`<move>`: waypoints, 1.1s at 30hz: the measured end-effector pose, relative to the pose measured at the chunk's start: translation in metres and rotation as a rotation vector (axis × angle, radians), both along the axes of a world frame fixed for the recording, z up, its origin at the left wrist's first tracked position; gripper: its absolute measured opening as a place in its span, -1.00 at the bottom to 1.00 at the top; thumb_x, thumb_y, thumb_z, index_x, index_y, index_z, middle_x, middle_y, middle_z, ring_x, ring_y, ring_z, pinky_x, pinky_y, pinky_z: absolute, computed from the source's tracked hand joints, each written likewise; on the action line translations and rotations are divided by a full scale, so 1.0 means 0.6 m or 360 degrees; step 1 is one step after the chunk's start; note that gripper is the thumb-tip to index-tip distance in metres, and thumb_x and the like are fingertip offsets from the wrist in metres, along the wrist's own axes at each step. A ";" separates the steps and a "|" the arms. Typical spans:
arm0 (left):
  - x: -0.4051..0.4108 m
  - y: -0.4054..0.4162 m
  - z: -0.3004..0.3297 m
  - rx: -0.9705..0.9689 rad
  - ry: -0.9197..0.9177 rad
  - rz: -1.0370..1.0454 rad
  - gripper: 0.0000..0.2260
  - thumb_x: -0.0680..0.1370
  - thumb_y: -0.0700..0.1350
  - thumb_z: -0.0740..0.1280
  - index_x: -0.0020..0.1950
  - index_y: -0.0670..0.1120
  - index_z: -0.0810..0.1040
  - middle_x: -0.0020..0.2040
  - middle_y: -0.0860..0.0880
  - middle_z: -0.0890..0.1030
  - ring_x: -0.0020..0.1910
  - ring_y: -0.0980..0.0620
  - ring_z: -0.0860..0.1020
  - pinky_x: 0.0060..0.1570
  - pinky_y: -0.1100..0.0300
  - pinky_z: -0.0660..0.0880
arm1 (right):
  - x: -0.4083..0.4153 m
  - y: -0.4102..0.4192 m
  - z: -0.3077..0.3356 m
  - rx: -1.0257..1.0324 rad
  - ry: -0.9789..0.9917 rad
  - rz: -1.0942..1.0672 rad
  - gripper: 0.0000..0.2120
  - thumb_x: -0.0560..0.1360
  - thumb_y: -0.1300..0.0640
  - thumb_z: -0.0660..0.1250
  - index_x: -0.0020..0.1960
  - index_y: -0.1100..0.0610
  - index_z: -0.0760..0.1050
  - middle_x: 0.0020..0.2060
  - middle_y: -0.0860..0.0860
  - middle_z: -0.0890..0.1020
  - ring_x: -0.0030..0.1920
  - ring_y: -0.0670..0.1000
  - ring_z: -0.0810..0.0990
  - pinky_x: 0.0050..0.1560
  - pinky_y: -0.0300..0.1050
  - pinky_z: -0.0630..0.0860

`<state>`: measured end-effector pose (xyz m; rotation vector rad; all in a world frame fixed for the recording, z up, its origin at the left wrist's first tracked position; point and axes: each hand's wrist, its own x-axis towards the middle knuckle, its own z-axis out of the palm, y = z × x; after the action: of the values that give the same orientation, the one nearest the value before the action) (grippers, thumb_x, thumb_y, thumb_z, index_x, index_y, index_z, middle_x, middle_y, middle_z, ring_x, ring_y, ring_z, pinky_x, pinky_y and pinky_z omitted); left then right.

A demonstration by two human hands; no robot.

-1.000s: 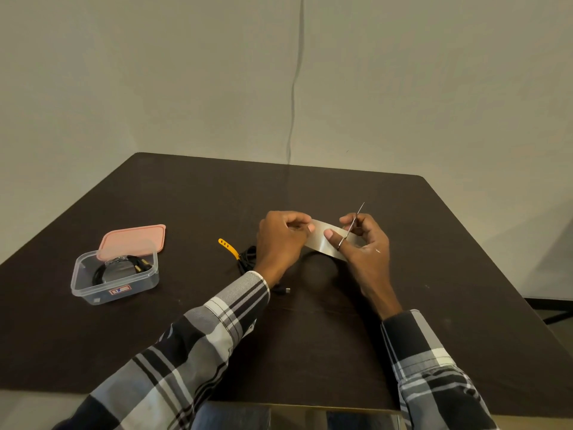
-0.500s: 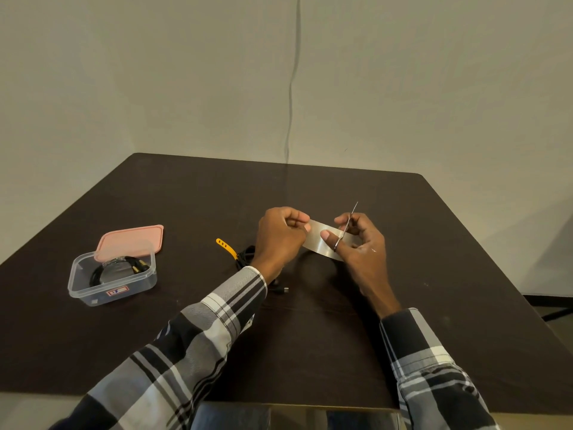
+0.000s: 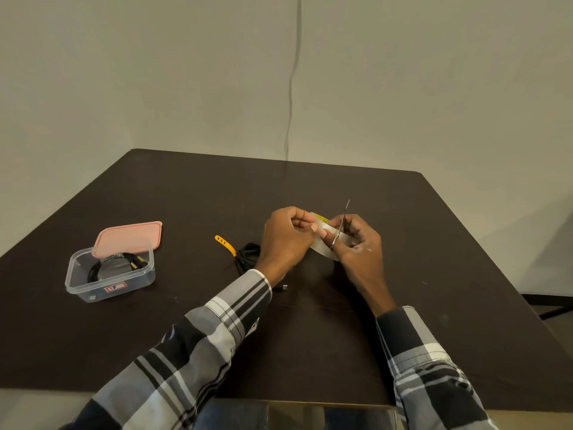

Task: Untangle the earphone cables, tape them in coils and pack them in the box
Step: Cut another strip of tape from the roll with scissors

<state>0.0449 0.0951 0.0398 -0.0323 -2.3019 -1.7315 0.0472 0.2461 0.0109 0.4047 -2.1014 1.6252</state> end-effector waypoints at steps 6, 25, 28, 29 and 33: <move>-0.009 -0.033 -0.013 0.0396 -0.0246 -0.0190 -0.83 0.44 -0.15 0.53 -0.01 -0.16 0.67 -0.17 -0.03 0.65 -0.17 0.11 0.59 -0.18 0.24 0.55 | 0.003 0.010 0.003 -0.0241 -0.0155 0.0098 -0.84 0.44 0.25 0.53 -0.08 0.24 0.57 -0.24 -0.03 0.65 -0.22 -0.06 0.58 -0.25 -0.17 0.52; -0.030 -0.070 0.034 -0.0768 0.0138 -0.0391 -0.94 0.41 -0.18 0.46 -0.20 -0.11 0.74 -0.29 0.05 0.70 -0.32 0.13 0.65 -0.24 0.26 0.59 | 0.010 0.011 0.009 -0.0055 -0.0198 0.0153 -0.86 0.45 0.22 0.52 -0.11 0.20 0.56 -0.18 0.09 0.63 -0.22 -0.11 0.58 -0.30 -0.27 0.50; -0.031 -0.069 0.033 -0.0728 0.0116 -0.0418 -0.94 0.40 -0.20 0.44 -0.24 -0.11 0.72 -0.37 0.12 0.65 -0.38 0.17 0.62 -0.31 0.37 0.51 | 0.009 0.012 0.009 -0.0062 -0.0206 0.0172 -0.85 0.45 0.22 0.53 -0.10 0.19 0.56 -0.19 0.13 0.63 -0.21 -0.03 0.59 -0.29 -0.19 0.52; -0.031 -0.068 0.033 -0.0740 0.0130 -0.0421 -0.94 0.40 -0.20 0.44 -0.24 -0.11 0.72 -0.37 0.12 0.64 -0.38 0.17 0.61 -0.33 0.40 0.49 | 0.007 0.012 0.010 -0.0058 -0.0210 0.0173 -0.85 0.45 0.21 0.53 -0.11 0.19 0.56 -0.19 0.13 0.63 -0.20 -0.01 0.59 -0.28 -0.16 0.52; -0.029 -0.063 0.024 -0.0825 0.0240 -0.0386 -0.92 0.38 -0.18 0.42 -0.30 -0.06 0.67 -0.41 0.09 0.61 -0.44 0.17 0.54 -0.37 0.41 0.43 | 0.007 0.010 0.011 -0.0045 -0.0212 0.0190 -0.85 0.44 0.18 0.53 -0.10 0.15 0.56 -0.18 0.09 0.63 -0.19 0.00 0.61 -0.26 -0.14 0.54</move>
<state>0.0276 0.0574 0.0544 -0.5378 -2.6436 -1.1241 0.0516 0.2523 0.0176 0.4306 -2.1855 1.7929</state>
